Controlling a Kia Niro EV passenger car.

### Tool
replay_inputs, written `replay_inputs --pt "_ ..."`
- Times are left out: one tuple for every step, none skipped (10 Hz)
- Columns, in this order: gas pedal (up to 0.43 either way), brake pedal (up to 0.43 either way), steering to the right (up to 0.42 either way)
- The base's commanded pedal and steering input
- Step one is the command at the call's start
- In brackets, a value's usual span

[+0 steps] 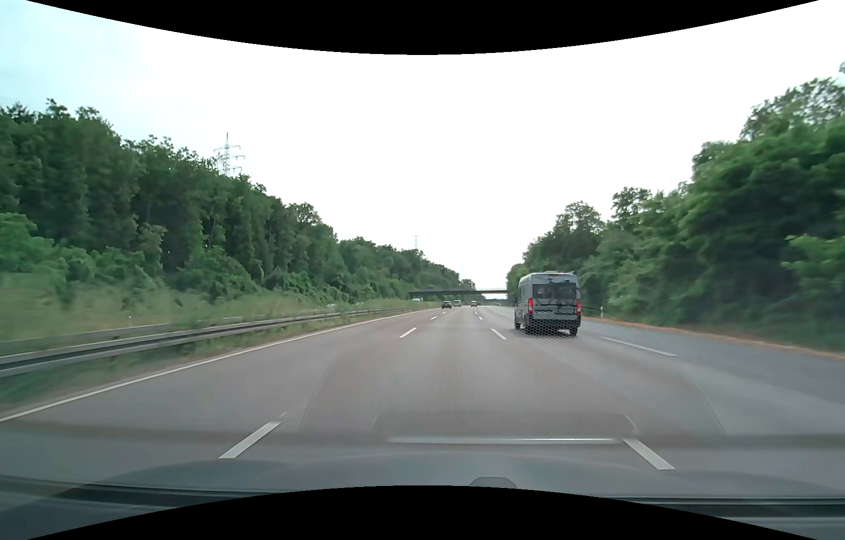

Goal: Follow the waypoints while adhering to traffic rules and regulations

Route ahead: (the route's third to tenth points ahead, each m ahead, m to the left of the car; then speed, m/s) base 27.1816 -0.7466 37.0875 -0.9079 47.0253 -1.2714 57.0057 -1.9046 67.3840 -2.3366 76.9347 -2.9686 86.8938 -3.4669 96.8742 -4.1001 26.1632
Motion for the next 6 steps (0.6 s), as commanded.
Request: replay_inputs --pt "0.331 0.000 0.001" --pt "0.331 0.000 0.002" --pt "0.331 0.000 0.003" --pt "0.331 0.000 0.003" --pt "0.331 0.000 0.003" --pt "0.331 0.000 0.003"
